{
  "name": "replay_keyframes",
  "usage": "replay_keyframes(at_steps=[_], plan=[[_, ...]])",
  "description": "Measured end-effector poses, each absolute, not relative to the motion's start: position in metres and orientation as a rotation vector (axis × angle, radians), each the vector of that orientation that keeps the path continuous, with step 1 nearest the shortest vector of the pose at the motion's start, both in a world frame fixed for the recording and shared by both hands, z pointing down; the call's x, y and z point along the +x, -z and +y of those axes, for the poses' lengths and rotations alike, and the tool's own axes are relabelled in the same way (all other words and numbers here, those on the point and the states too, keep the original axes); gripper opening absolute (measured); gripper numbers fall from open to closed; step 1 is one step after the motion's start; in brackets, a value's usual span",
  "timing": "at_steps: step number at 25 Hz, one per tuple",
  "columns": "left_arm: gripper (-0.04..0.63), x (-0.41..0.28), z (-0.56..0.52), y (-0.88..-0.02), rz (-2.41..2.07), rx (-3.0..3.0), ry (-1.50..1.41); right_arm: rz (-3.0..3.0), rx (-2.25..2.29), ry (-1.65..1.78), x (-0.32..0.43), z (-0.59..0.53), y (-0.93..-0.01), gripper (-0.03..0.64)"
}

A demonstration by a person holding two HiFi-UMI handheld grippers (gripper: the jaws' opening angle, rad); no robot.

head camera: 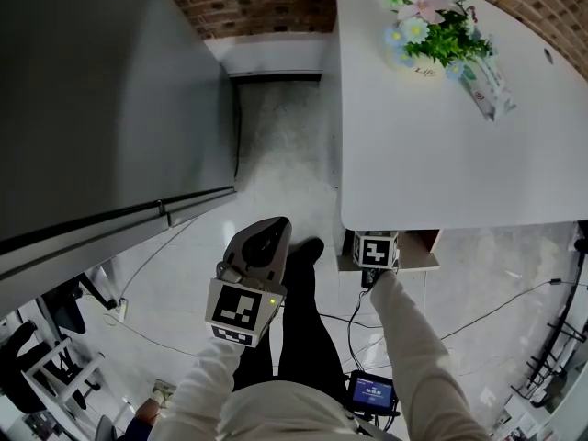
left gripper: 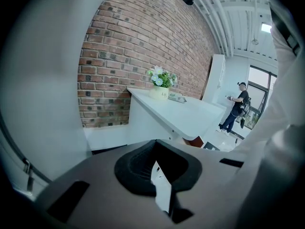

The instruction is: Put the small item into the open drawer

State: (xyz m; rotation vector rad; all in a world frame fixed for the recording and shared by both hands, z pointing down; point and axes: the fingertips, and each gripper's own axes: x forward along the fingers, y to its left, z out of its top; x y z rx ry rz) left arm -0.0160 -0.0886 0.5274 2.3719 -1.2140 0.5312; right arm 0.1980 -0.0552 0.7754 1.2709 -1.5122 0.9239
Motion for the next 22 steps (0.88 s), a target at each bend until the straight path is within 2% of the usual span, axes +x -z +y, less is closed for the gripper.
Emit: replay_keyframes(at_steps=[2, 8, 22], plan=[[0.015, -0.012, -0.089, -0.528, -1.201, 2.374, -0.532, -1.519, 1.257, -0.938, 0.197, -0.054, -0.775, 0.098], [0.015, -0.001, -0.092, -0.527, -1.182, 2.385, -0.529, -1.533, 1.248, -0.992, 0.2, -0.045, -0.775, 0.168], [0.015, 0.017, -0.097, -0.52, -1.154, 2.423, -0.524, -1.68, 1.281, -1.013, 0.182, -0.04, -0.732, 0.177]])
